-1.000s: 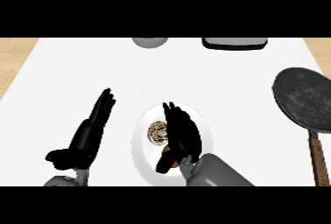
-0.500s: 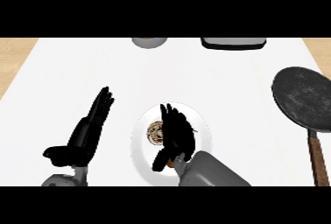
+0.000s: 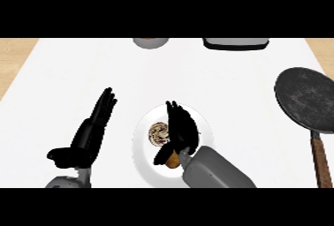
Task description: Pick the cupcake from the plate and place it in the pan
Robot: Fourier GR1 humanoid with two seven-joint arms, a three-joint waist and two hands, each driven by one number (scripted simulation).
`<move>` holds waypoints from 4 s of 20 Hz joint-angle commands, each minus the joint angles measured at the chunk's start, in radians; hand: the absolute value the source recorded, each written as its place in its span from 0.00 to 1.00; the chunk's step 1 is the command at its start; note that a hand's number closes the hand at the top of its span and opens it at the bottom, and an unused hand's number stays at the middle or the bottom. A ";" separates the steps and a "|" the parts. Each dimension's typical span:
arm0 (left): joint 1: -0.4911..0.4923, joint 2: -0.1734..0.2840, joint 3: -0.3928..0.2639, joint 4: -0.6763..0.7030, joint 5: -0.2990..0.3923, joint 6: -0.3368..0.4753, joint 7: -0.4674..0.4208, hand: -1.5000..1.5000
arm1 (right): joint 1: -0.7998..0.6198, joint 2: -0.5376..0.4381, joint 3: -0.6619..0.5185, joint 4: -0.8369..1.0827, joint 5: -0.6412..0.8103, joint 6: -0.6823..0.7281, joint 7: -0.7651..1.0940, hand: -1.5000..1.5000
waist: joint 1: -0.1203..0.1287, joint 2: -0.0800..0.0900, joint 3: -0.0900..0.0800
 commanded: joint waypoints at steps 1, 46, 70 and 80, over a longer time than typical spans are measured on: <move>0.014 -0.026 -0.012 -0.048 -0.034 0.008 0.033 0.50 | -0.053 0.000 0.036 0.057 -0.062 -0.027 0.022 0.00 | 0.003 0.000 0.000; 0.017 -0.037 0.071 0.045 -0.044 -0.064 -0.049 0.50 | -0.529 -0.282 -0.206 0.495 0.247 -0.443 0.344 1.00 | -0.022 -0.007 -0.002; 0.013 -0.057 0.051 -0.052 -0.057 -0.063 0.047 0.50 | -0.121 -0.609 -0.577 0.654 0.275 -0.955 -0.090 1.00 | 0.009 0.008 0.002; -0.019 -0.063 0.059 0.001 -0.072 -0.068 -0.001 0.50 | -0.132 -0.619 -0.734 0.767 -0.008 -0.556 -0.309 0.00 | 0.031 0.021 0.006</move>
